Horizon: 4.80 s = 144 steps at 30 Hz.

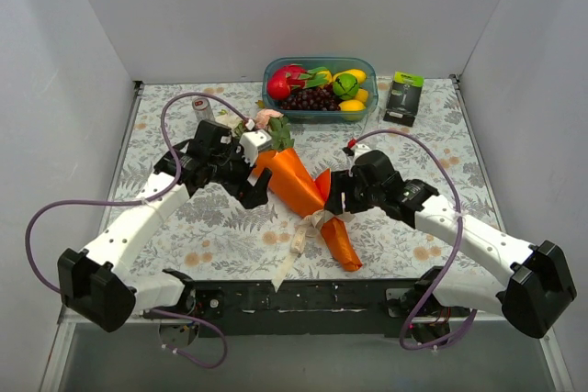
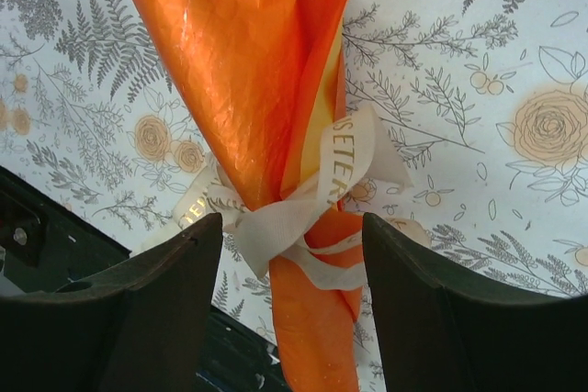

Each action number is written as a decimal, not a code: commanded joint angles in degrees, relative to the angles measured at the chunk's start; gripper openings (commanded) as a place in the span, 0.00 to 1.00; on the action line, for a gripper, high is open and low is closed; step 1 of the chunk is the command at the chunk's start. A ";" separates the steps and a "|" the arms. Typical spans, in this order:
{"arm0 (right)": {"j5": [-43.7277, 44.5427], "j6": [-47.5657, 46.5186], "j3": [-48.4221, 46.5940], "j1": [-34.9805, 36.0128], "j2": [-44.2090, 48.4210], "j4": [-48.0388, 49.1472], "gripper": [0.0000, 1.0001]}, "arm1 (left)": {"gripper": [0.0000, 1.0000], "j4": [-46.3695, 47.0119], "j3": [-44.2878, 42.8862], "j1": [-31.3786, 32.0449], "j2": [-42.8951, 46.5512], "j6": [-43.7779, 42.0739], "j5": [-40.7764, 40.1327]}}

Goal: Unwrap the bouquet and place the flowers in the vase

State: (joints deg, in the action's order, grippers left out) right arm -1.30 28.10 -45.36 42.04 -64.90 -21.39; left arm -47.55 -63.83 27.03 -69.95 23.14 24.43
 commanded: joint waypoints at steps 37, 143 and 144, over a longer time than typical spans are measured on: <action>-0.98 -4.63 -6.58 -9.08 1.88 0.82 0.73 | 0.98 18.63 17.87 38.01 -13.89 6.57 -16.95; -21.38 16.81 1.24 2.17 -14.99 22.36 0.75 | 0.00 -15.64 22.35 10.15 23.02 -7.49 -44.02; -21.46 17.16 1.33 2.17 -14.73 22.35 0.75 | 0.00 -15.64 22.35 10.15 23.02 -7.49 -44.02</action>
State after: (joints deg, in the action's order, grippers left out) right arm -20.34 41.52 -41.50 43.92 -80.40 3.11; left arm -62.81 -39.40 37.56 -47.42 15.27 -19.51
